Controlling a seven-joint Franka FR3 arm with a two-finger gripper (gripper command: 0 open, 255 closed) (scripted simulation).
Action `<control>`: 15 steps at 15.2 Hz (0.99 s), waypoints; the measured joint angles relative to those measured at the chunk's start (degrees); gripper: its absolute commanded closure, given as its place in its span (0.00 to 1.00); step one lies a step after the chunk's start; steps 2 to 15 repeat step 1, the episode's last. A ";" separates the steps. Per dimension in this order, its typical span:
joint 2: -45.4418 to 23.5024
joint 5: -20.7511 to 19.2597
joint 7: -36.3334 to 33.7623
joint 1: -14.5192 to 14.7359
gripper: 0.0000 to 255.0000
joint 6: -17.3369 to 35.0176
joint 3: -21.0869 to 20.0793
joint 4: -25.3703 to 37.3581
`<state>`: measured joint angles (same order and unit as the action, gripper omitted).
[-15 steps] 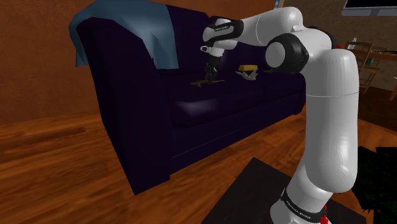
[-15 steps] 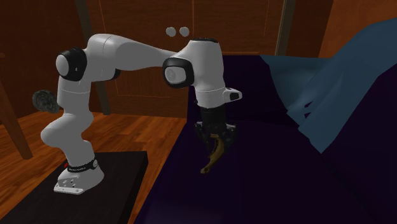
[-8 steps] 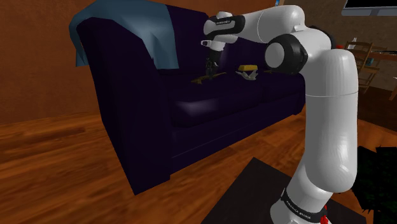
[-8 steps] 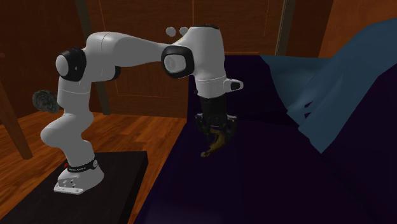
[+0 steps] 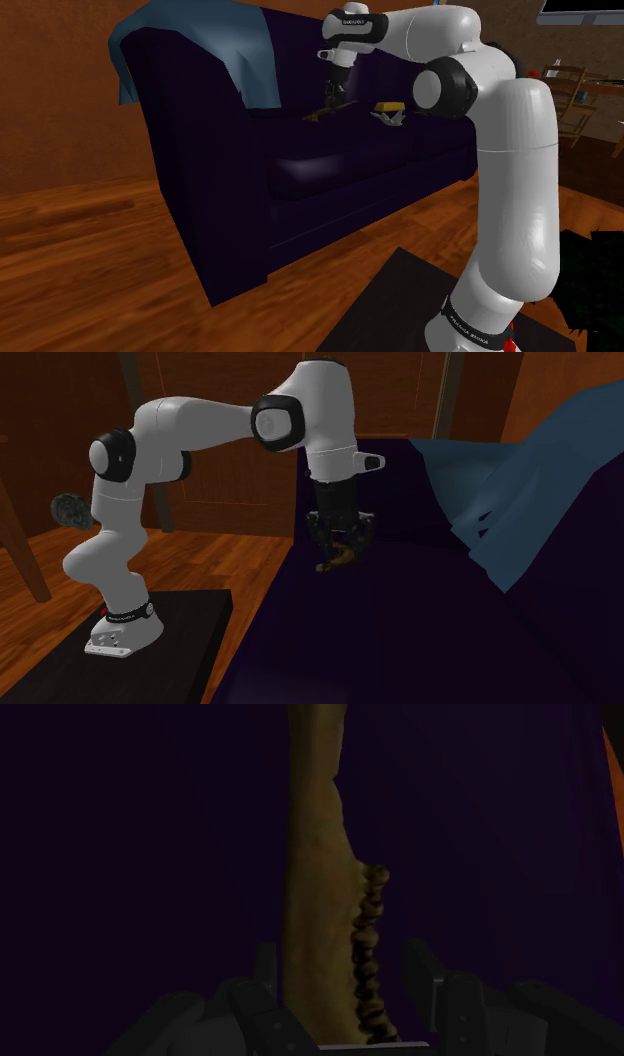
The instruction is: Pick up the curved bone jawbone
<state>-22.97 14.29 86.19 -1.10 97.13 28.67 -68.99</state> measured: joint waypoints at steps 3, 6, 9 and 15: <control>-0.25 0.10 -0.06 -0.16 1.00 -0.66 -0.02 0.89; -0.25 0.10 -0.06 -0.16 1.00 -0.66 -0.02 0.89; -0.25 0.10 -0.06 -0.16 1.00 -0.66 -0.02 0.89; -0.25 0.10 -0.06 -0.16 1.00 -0.66 -0.02 0.89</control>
